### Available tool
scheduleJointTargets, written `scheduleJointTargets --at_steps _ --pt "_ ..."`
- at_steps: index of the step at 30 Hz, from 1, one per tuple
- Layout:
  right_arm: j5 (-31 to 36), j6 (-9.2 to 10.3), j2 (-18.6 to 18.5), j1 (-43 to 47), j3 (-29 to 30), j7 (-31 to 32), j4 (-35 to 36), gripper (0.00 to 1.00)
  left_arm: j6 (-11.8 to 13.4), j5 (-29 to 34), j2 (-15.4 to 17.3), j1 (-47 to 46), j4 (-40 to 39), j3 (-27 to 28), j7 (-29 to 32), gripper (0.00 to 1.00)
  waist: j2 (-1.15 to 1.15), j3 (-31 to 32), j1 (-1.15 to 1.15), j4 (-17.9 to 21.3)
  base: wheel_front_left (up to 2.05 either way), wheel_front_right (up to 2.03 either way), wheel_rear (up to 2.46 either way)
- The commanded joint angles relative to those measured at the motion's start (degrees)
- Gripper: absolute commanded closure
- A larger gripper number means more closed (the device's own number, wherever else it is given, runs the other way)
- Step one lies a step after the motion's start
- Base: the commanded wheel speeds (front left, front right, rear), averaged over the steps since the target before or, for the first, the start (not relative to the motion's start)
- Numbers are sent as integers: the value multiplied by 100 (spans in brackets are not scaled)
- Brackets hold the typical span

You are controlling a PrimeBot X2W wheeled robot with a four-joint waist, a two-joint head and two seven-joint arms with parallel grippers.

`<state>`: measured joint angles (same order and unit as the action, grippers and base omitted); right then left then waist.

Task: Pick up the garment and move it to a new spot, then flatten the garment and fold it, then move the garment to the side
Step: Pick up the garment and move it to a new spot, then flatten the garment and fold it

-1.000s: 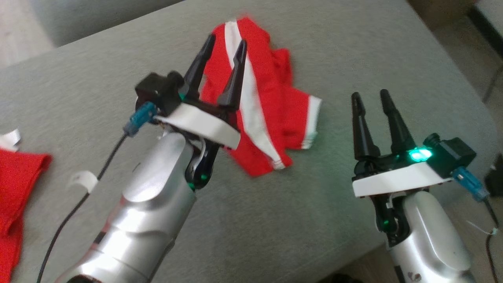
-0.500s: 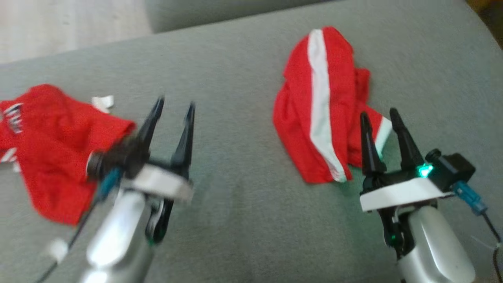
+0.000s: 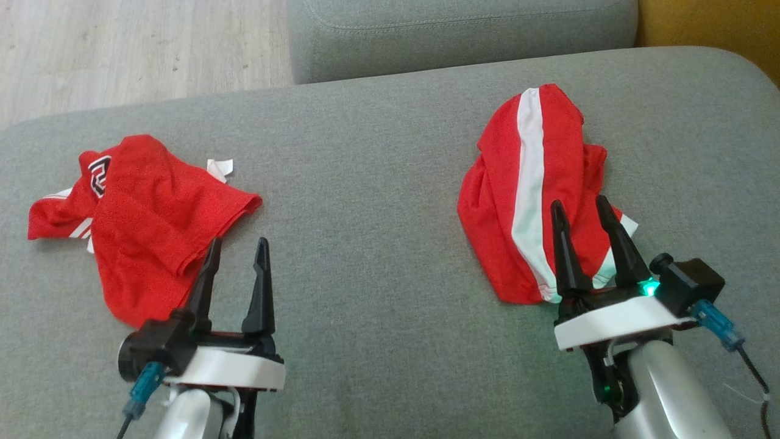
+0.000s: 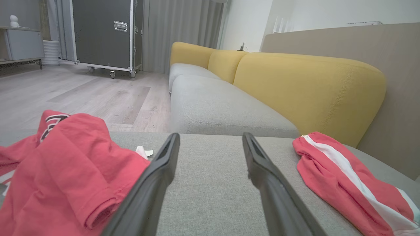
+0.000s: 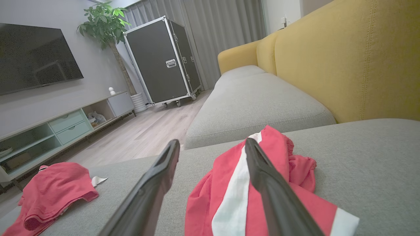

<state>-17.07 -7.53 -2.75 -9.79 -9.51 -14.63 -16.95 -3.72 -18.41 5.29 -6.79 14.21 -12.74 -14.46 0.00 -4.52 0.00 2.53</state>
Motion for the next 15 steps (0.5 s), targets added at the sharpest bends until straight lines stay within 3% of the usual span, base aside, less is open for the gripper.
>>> scheduleJointTargets --at_steps 1,15 --pt "10 4 -12 -97 -156 -37 148 0 -51 80 -3 -167 -244 291 -53 0 0 -7 0 0 0 0 0" --pt "1 4 -12 -64 -230 -37 117 0 -234 391 -200 0 -262 651 -53 0 0 46 0 24 0 0 0"
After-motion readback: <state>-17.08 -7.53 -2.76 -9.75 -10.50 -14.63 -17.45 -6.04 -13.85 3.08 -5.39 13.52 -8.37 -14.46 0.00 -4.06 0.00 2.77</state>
